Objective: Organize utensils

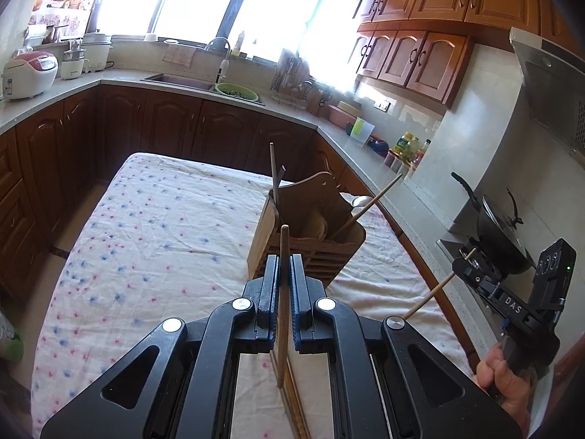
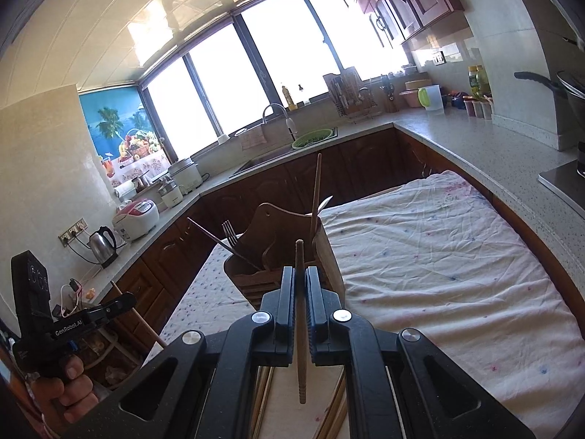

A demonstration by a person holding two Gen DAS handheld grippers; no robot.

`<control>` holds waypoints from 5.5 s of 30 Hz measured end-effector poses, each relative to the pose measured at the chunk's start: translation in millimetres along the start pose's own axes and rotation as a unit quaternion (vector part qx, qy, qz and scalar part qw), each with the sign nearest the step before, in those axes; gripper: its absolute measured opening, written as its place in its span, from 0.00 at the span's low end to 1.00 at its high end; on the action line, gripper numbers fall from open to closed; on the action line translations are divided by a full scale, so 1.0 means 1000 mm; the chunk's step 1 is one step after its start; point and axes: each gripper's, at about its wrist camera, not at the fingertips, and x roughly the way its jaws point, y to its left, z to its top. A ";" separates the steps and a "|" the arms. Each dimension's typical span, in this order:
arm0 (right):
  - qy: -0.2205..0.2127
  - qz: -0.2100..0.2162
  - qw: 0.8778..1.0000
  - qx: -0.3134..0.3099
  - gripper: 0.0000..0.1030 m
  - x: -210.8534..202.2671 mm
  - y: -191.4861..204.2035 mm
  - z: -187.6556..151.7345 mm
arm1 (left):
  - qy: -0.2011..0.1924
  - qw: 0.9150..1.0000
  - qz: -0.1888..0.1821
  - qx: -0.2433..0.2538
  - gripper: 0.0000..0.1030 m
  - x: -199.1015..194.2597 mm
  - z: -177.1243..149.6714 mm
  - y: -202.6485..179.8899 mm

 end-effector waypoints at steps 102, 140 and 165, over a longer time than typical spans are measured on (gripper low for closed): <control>-0.031 -0.034 0.998 0.049 0.97 0.008 -0.029 -0.037 | 0.007 0.994 0.104 -0.017 0.87 0.040 -0.051 0.023; 0.171 -0.038 0.985 0.000 0.16 0.096 -0.020 -0.105 | 0.155 0.980 0.120 0.022 0.61 0.122 -0.093 0.020; 0.220 -0.071 0.972 -0.041 0.11 0.152 -0.024 -0.100 | 0.203 0.967 0.116 0.102 0.25 0.189 -0.090 -0.004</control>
